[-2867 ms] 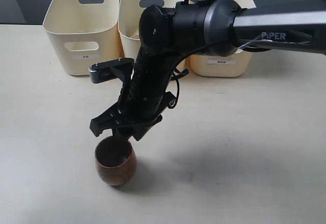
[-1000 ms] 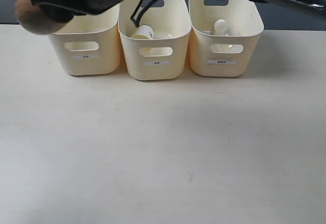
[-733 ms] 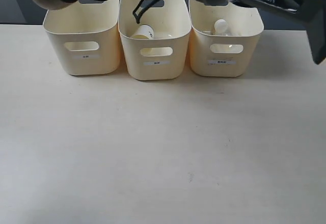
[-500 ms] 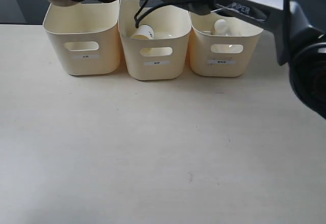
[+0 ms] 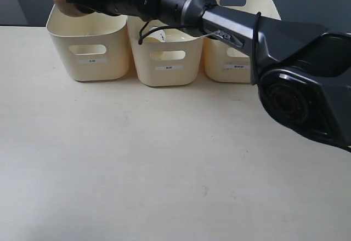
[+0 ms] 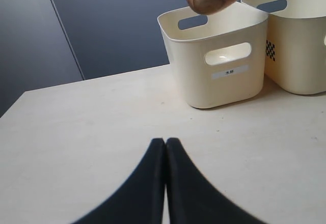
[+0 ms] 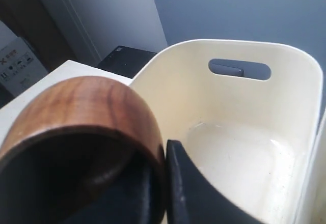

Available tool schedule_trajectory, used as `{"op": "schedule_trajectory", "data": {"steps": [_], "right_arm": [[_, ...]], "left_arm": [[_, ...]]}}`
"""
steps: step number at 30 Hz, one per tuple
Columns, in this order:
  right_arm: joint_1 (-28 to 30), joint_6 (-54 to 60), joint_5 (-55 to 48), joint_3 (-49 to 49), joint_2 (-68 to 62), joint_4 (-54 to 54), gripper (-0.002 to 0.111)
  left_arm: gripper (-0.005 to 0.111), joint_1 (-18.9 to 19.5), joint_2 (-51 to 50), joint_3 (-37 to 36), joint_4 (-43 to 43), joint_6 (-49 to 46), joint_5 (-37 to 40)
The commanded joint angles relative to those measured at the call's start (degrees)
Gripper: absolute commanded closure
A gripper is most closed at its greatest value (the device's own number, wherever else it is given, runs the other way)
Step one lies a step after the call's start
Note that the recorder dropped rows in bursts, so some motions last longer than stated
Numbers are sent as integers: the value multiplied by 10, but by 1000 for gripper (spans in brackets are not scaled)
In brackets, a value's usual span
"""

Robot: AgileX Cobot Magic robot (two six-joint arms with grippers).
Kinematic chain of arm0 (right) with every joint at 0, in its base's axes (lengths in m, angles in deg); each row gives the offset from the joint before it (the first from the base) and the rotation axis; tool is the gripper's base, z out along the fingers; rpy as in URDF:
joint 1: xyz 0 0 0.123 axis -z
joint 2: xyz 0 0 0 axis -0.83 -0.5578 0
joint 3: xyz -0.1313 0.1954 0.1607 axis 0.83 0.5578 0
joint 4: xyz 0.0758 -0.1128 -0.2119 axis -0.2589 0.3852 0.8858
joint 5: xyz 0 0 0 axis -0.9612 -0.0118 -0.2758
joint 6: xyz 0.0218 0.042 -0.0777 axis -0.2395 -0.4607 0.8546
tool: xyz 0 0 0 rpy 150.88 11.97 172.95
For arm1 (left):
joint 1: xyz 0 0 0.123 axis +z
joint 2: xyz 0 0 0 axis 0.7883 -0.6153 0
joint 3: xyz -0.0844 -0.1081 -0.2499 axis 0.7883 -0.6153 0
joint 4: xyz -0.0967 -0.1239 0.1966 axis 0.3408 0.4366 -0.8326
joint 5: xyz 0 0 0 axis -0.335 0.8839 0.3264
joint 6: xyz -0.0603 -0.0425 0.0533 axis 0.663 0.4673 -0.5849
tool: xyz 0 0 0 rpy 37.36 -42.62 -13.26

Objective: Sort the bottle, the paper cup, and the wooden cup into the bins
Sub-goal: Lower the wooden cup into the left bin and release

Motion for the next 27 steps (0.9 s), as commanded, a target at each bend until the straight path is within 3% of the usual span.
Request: {"op": "schedule_trajectory", "data": {"steps": [1,7,10,16,20,27], "right_arm": [[5,0,9,-7,1,0,98],[5,0,-2,-7,1,0,59],[5,0,-4,-7,1,-1,54],[5,0,-41,-7,11,-16,54],[5,0,-109,-7,46,-23,61],[3,5,-303,-7,130,81,95]], "left_arm": [[107,-2,3,-1,3,1,0],[107,-2,3,-1,3,1,0],[107,-2,3,-1,3,1,0],[107,-2,3,-1,3,1,0],[107,-2,3,-1,3,1,0],[107,-2,3,-1,3,1,0]]}}
